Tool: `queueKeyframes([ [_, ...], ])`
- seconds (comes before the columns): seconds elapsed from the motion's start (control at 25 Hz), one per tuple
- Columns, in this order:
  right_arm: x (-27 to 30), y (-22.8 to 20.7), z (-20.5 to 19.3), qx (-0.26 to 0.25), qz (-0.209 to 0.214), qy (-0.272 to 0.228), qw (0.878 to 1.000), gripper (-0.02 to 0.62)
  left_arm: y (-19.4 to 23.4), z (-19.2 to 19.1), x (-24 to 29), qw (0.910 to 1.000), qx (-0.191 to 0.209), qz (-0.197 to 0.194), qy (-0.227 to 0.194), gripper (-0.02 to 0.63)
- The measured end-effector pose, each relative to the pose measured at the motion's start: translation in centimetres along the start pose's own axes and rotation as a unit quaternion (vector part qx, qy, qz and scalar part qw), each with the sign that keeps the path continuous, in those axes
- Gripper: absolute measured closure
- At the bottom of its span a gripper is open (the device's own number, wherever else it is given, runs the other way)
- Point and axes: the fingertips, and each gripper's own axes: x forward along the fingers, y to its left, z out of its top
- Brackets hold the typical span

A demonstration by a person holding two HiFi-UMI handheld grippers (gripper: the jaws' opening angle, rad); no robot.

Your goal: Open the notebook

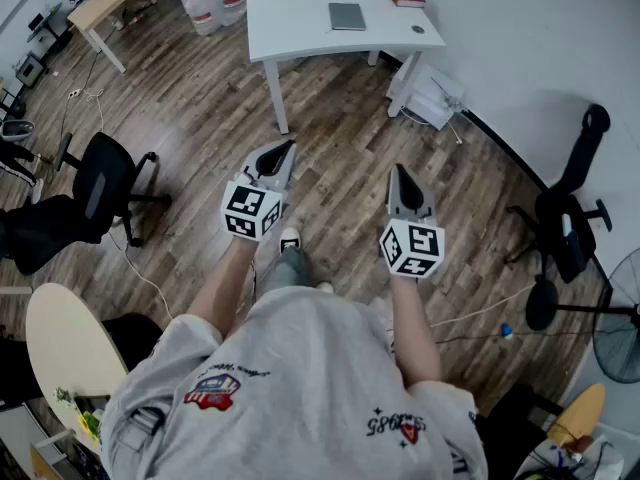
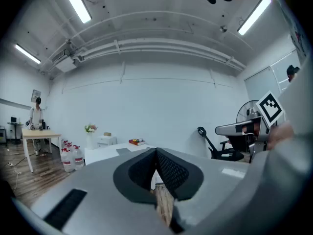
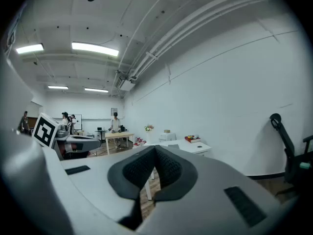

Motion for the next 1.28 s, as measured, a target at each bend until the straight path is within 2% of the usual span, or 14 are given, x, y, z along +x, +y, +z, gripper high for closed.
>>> queueKeyframes([
  [0.16, -0.5, -0.9, -0.7, 0.027, -0.008, 0.001, 1.000, 0.595, -1.2, -0.8, 0.7, 0.9996, -0.012, -0.023, 0.008, 0.601],
  [0.56, -1.7, -3.1, -2.3, 0.047, -0.024, 0.015, 0.998, 0.601, -3.0, -2.1, 2.7, 0.9989, -0.020, -0.034, 0.025, 0.595],
  [0.64, -1.5, -3.7, -2.8, 0.051, -0.024, 0.019, 0.998, 0.601, -2.9, -2.2, 3.4, 0.9990, -0.025, -0.031, 0.021, 0.530],
  [0.8, -0.3, -4.3, -3.5, 0.058, -0.025, 0.027, 0.998, 0.601, -1.7, -2.5, 5.0, 0.9984, -0.052, -0.019, 0.008, 0.284],
  [0.88, 0.4, -4.6, -3.7, 0.060, -0.024, 0.030, 0.997, 0.601, -1.1, -2.3, 5.7, 0.9980, -0.061, -0.016, -0.006, 0.210],
  [1.0, 2.0, -5.5, -3.7, 0.061, -0.025, 0.033, 0.997, 0.601, -0.2, -1.9, 7.3, 0.9979, -0.061, -0.014, -0.017, 0.200],
  [1.28, 7.4, -7.1, -2.9, 0.062, -0.027, 0.038, 0.997, 0.601, 3.5, -1.6, 12.4, 0.9978, -0.064, -0.015, -0.008, 0.201],
])
